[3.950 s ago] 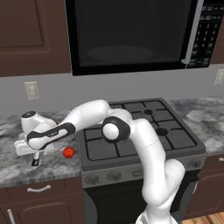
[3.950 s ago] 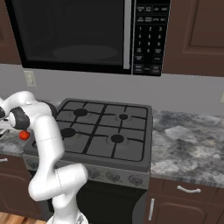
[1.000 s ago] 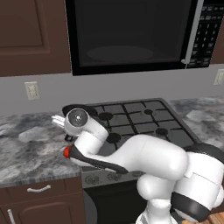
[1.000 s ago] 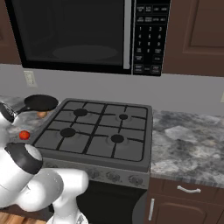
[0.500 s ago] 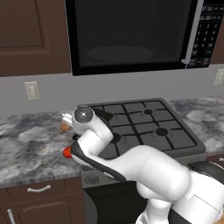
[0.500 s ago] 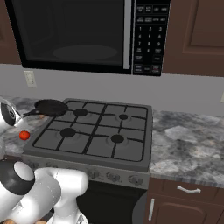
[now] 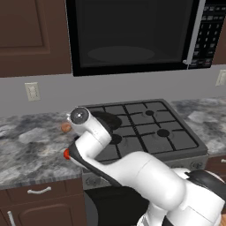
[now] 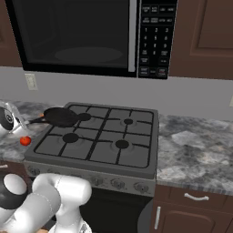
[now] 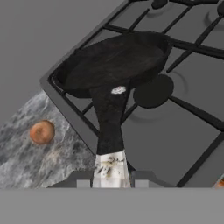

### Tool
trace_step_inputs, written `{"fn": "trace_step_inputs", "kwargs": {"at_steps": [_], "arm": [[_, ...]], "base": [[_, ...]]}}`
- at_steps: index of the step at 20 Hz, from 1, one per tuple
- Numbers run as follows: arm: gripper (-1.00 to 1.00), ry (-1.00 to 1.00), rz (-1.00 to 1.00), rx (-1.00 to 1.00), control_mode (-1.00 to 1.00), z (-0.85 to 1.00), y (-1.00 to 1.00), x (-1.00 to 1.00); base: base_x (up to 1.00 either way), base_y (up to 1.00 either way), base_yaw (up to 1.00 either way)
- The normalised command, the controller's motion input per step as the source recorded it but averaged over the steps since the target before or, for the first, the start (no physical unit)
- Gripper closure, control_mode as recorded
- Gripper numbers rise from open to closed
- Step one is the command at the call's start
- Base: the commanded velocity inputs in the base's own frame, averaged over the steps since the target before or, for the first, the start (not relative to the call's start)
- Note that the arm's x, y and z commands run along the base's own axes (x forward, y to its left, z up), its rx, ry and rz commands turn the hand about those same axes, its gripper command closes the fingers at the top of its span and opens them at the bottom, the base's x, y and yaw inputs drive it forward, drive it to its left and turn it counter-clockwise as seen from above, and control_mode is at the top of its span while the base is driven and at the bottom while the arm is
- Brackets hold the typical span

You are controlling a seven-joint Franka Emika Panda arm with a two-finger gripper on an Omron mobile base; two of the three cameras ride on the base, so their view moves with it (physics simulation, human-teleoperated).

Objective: Place the pan on the front left burner on the stove. Then place the tomato and the onion in the pan and turn on the front left burner.

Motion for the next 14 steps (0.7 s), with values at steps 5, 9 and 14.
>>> {"fn": "trace_step_inputs", "kwargs": {"at_steps": [5,9,14], "arm": [[1.00,0.11,-0.26,0.00,-1.00,0.00,0.00,0.01],[1.00,0.16,-0.24,0.00,-1.00,0.00,0.00,0.10],[1.00,0.14,-0.17,0.00,-1.00,0.00,0.00,0.16]], "base": [[0.00,0.00,0.00],[0.00,0.00,0.00],[0.00,0.00,0.00]]}}
